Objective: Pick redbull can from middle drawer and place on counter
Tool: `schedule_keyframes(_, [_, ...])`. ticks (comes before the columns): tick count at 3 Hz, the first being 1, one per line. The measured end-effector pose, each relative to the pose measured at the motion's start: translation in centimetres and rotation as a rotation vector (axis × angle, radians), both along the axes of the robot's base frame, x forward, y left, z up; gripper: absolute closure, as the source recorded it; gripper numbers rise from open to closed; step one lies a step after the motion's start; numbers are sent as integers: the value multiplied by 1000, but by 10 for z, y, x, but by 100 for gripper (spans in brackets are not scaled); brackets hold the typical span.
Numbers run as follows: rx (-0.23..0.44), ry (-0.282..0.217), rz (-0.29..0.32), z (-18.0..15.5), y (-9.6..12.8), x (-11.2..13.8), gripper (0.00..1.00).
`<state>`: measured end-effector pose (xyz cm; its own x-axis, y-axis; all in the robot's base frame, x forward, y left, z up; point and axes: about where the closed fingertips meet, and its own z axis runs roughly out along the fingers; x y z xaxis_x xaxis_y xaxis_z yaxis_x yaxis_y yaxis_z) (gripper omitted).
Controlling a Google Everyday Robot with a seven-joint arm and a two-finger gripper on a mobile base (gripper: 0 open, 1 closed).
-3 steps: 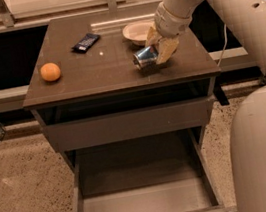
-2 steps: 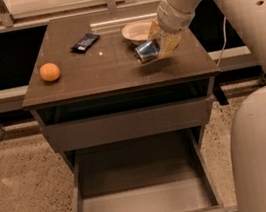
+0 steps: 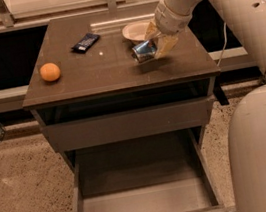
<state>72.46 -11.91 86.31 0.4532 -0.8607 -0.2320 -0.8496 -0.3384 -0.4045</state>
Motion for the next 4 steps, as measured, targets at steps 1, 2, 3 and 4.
schedule_keyframes(1, [2,0,2,-3,2,2,11])
schedule_keyframes(2, [3,1,3,-6,4,3,0])
schedule_keyframes(3, [3,1,3,-5,4,3,0])
schedule_keyframes(4, [-27,-45,4,23,-3,-10,0])
